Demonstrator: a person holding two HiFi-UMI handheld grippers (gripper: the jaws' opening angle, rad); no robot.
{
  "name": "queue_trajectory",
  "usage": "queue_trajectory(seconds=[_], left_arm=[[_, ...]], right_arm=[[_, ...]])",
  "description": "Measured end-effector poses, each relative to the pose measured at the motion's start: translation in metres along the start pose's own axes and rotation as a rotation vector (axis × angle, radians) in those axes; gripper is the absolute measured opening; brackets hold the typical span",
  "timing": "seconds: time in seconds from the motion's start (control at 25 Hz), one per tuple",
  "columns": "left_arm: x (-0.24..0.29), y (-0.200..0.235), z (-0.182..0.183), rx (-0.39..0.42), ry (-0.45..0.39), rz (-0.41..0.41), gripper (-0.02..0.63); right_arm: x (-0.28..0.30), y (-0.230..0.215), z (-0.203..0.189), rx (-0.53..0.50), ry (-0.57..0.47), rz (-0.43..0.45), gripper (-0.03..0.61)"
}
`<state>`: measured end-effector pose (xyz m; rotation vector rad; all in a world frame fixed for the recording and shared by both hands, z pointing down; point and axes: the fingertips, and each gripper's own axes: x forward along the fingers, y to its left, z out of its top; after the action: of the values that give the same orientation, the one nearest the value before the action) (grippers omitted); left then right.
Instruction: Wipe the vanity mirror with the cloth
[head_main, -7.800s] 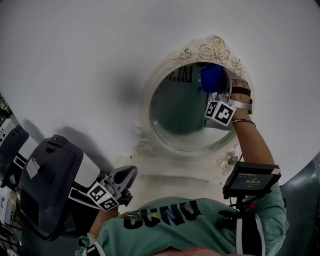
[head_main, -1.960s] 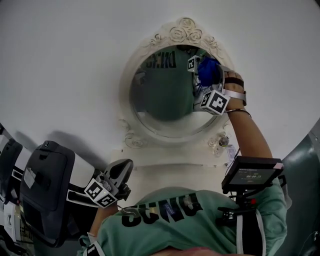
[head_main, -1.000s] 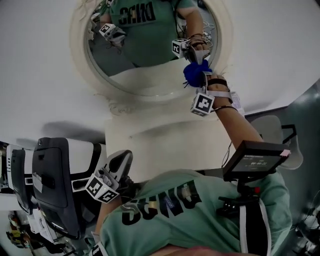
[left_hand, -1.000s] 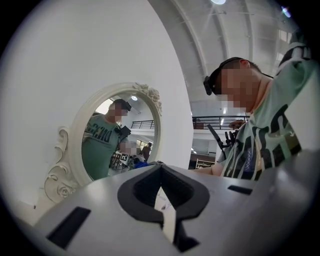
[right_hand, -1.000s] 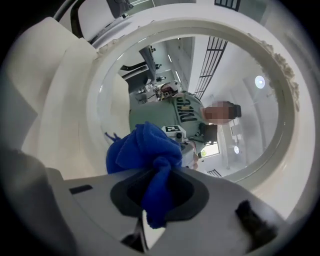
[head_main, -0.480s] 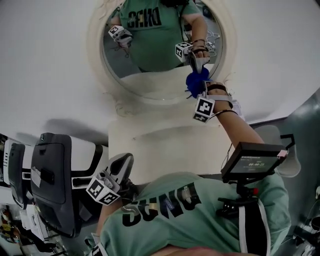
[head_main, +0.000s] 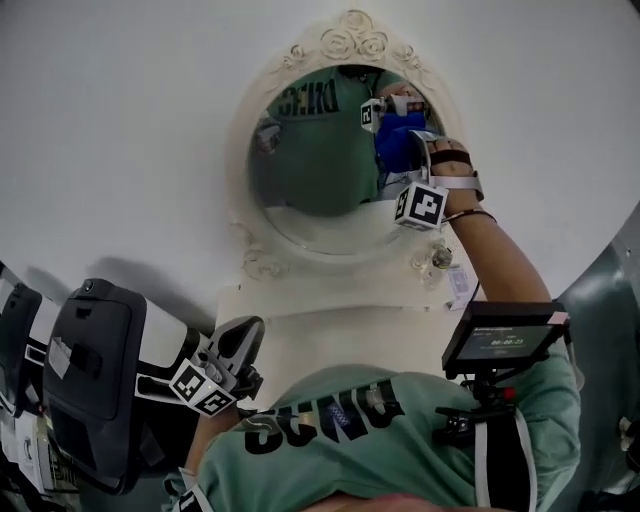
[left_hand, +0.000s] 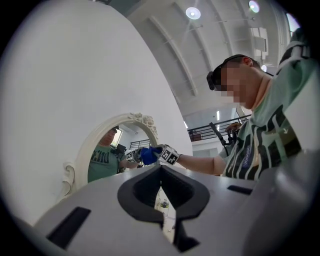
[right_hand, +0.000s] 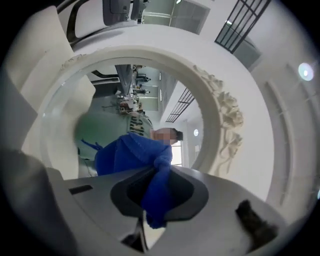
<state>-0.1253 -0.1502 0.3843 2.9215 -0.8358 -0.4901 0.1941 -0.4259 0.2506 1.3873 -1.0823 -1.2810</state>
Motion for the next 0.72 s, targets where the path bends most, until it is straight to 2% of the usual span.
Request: queue_trajectory(seconds=[0.16,0.28,0.52,0.72], left_arm=[[0.001,0.002,0.009,0.019,-0.032,-0.009,0.009],[0.001,0.007,0.012,0.027,-0.042,-0.006,0.009],[-0.004,0.016,0.016,0.033,-0.065,0.003,0.009],[-0.007,0.016,0.016,0.021,-0.065,0.009,0.009]], right_arm=[[0.009,-0.067,0.015,-0.064,-0.033,-0.142,0.051],[0.014,-0.094,0.036,-0.113,-0.076,-0.207,0.051],[0.028,-0.113,0.079,-0.224,-0.121,-0.287,0.051],[0.032,-0.116,0.089,-0.252,-0.114,-0.305,0.051]])
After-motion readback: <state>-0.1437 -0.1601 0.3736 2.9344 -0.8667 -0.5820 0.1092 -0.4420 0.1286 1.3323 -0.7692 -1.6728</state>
